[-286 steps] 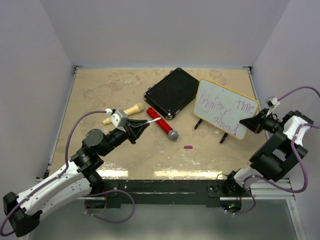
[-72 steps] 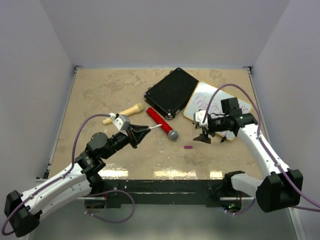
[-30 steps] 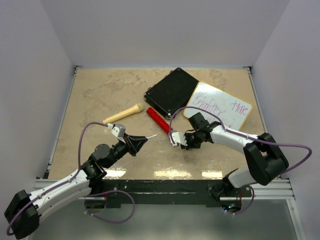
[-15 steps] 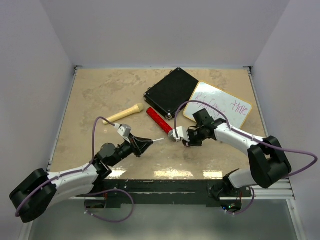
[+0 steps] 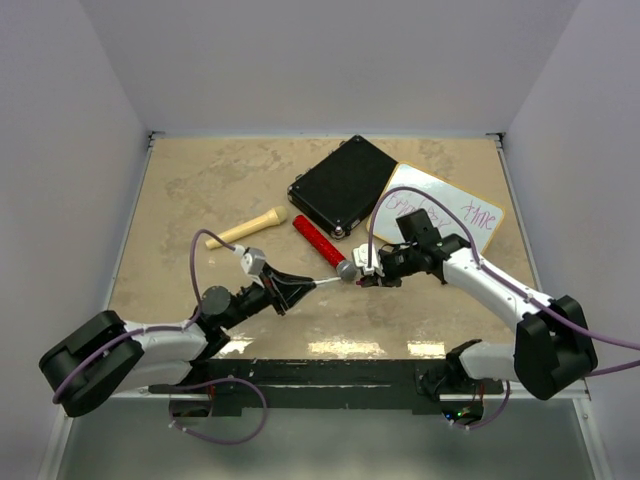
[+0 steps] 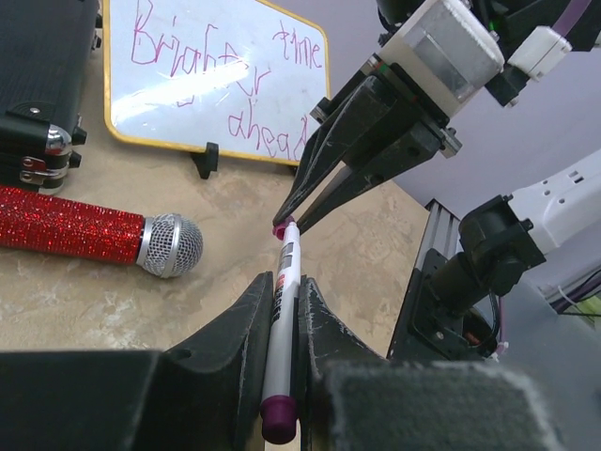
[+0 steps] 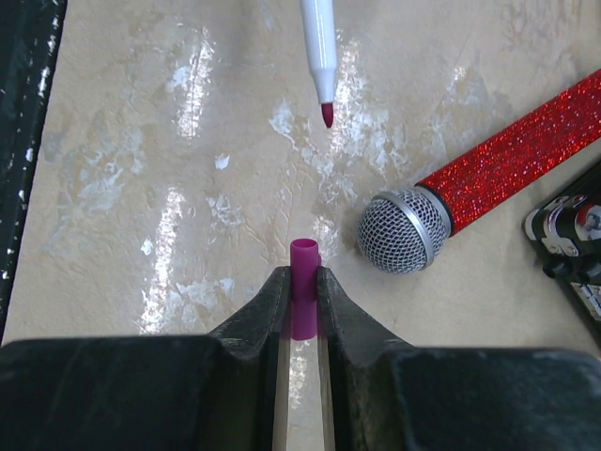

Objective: Write a sentence on the whiteboard
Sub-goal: Insert the whiteboard marker without the cap into the pen cap.

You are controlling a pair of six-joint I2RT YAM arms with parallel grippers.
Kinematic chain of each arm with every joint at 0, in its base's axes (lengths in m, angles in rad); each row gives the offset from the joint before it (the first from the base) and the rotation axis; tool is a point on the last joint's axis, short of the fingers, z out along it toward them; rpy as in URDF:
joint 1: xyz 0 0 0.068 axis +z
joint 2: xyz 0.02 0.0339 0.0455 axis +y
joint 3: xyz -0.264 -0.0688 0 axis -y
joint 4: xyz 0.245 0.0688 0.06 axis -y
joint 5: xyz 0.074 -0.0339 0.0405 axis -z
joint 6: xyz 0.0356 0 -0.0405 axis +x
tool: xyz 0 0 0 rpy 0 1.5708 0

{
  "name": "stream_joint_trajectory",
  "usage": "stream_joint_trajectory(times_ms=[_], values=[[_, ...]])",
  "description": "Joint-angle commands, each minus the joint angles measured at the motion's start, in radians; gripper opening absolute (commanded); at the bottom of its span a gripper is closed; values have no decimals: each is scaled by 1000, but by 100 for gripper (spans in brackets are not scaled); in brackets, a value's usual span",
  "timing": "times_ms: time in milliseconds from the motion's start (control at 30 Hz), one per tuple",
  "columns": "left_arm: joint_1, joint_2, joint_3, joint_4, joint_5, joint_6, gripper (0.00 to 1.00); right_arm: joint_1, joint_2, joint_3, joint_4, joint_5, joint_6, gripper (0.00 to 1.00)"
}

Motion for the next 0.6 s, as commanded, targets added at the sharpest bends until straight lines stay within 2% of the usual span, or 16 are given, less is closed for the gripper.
stream_joint_trajectory(times_ms=[0, 567], values=[[-6, 17, 23, 42, 44, 60, 0, -8, -18, 41, 13, -82, 6, 1], [-16, 172, 88, 97, 78, 54, 0, -3, 5, 43, 24, -98, 20, 1]])
